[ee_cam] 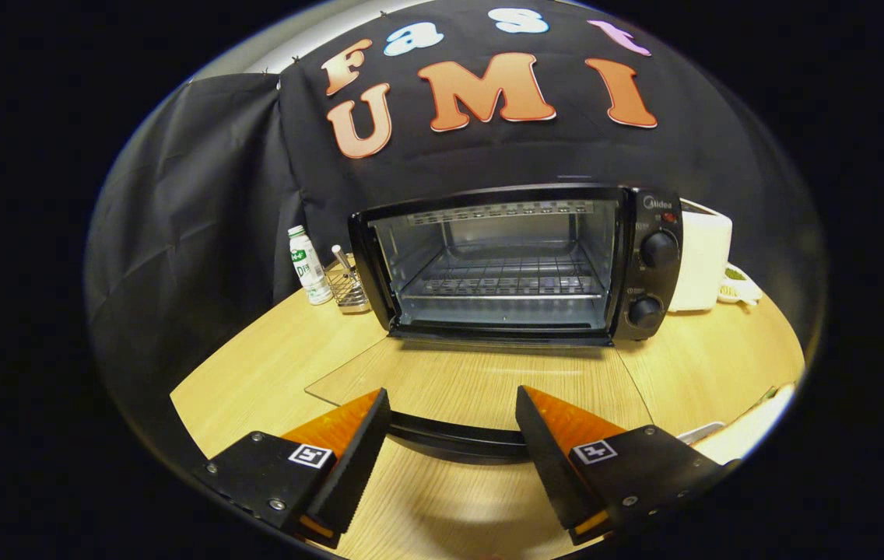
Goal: Open the toaster oven, put the food inside, and close the toaster oven door.
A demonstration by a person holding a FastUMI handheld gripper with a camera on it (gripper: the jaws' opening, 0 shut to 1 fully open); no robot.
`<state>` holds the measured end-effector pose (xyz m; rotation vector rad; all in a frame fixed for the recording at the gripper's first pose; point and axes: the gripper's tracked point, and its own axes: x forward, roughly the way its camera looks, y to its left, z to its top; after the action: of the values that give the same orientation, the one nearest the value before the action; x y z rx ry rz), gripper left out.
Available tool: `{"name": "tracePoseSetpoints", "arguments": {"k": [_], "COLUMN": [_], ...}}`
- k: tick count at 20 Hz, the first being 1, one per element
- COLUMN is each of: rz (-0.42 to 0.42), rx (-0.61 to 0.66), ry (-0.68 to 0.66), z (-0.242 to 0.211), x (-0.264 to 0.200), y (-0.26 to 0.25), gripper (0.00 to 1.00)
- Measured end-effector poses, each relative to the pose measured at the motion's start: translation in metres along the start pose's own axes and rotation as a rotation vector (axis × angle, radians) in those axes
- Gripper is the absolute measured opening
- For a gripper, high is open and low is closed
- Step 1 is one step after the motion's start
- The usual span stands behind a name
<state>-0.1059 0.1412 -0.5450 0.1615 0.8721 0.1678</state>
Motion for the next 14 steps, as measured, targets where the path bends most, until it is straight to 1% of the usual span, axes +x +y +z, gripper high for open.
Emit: {"name": "tracePoseSetpoints", "arguments": {"k": [3, 4, 5, 7, 8, 11, 14], "rz": [0.001, -0.003, -0.006, -0.002, 0.003, 0.022, 0.041], "rx": [0.039, 0.047, 0.047, 0.057, 0.064, 0.096, 0.117], "ry": [0.054, 0.042, 0.027, 0.038, 0.042, 0.065, 0.03], "z": [-0.02, -0.018, -0.014, -0.014, -0.012, -0.006, 0.016], "x": [0.008, 0.008, 0.008, 0.007, 0.004, -0.017, -0.051], "y": [-0.004, -0.007, -0.007, -0.008, -0.009, -0.015, -0.028], "gripper": [0.96, 0.95, 0.93, 0.89, 0.9, 0.9, 0.93]}}
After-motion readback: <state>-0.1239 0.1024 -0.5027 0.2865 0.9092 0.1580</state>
